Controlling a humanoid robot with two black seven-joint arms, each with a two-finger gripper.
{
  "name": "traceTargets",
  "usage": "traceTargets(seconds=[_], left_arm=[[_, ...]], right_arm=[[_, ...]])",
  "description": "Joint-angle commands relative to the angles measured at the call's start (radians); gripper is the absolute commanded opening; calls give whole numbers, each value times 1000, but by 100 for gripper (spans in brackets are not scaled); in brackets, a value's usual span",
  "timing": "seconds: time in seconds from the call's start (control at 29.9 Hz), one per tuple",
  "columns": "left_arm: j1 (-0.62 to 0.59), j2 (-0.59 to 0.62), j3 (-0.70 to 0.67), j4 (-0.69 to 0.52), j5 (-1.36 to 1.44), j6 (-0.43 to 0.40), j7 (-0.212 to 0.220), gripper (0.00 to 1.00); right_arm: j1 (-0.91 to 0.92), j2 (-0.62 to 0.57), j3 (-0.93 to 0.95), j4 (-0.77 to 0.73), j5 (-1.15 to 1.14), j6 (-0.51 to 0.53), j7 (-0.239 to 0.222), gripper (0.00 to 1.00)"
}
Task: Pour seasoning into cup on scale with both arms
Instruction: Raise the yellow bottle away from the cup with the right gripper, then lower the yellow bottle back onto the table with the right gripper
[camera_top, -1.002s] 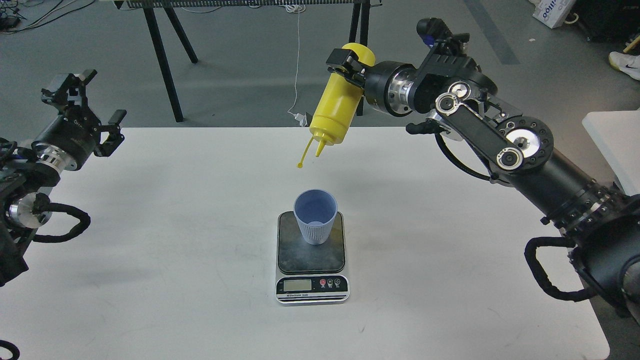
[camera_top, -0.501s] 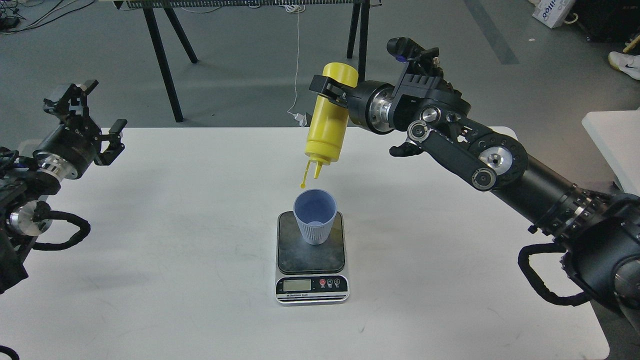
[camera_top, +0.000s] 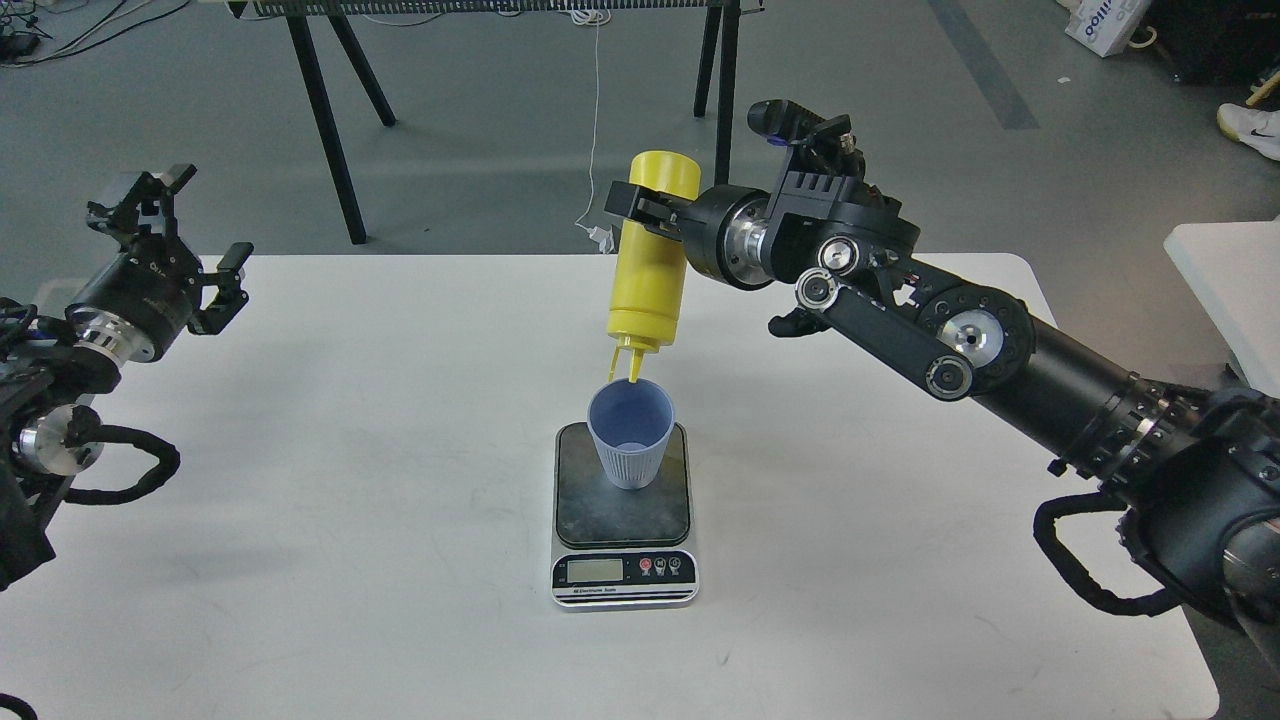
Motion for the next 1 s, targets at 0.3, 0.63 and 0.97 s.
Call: traceTargets(seconds=[0.3, 0.63, 0.97], left_arm=[[14, 42, 8, -2, 14, 0, 0, 100], [6, 108, 18, -5, 17, 0, 0, 100], [0, 91, 18, -8, 29, 0, 0, 100]], right_arm=[[97, 46, 402, -152, 383, -17, -79, 4], [-91, -164, 750, -189, 1288, -26, -79, 4], [-658, -139, 878, -206, 1585, 111, -79, 4]])
